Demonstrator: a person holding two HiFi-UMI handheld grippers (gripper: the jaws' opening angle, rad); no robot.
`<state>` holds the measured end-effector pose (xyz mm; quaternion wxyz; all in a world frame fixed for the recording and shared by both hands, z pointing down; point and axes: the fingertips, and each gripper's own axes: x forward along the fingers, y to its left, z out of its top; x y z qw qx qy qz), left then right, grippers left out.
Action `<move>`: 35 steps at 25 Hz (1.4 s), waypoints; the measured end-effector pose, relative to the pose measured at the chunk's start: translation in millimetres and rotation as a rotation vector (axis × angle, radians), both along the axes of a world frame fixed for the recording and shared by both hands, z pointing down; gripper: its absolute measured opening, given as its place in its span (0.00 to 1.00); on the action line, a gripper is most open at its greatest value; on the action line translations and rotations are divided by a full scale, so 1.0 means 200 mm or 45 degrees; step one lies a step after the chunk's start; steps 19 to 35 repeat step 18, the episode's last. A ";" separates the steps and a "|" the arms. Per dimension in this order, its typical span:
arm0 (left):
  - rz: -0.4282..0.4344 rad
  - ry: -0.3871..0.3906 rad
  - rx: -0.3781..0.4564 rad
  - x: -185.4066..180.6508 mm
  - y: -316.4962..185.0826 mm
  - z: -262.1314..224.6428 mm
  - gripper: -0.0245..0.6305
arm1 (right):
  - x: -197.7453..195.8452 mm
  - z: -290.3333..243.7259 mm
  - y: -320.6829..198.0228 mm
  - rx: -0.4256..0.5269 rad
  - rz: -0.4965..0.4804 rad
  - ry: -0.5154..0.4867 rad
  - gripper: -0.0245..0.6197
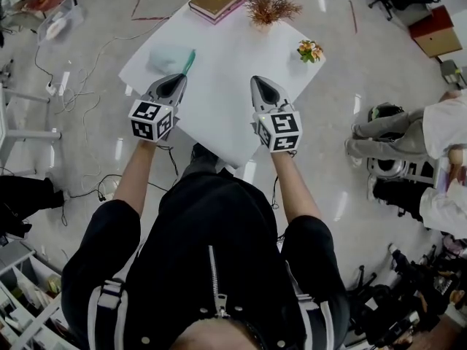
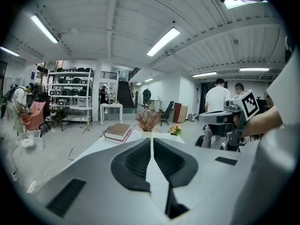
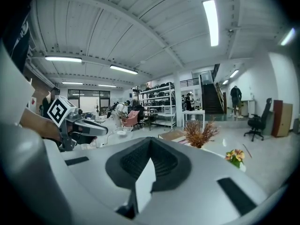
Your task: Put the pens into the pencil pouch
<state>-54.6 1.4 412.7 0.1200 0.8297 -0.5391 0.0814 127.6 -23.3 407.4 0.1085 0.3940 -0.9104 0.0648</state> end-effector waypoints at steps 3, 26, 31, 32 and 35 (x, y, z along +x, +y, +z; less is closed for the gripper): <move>0.001 -0.002 -0.003 0.03 0.05 0.01 0.10 | 0.03 0.01 0.04 0.000 -0.002 -0.005 0.05; -0.011 -0.009 -0.031 0.03 0.11 0.06 0.10 | 0.04 0.03 0.11 -0.010 -0.011 -0.009 0.05; -0.011 -0.009 -0.031 0.03 0.11 0.06 0.10 | 0.04 0.03 0.11 -0.010 -0.011 -0.009 0.05; -0.011 -0.009 -0.031 0.03 0.11 0.06 0.10 | 0.04 0.03 0.11 -0.010 -0.011 -0.009 0.05; -0.011 -0.009 -0.031 0.03 0.11 0.06 0.10 | 0.04 0.03 0.11 -0.010 -0.011 -0.009 0.05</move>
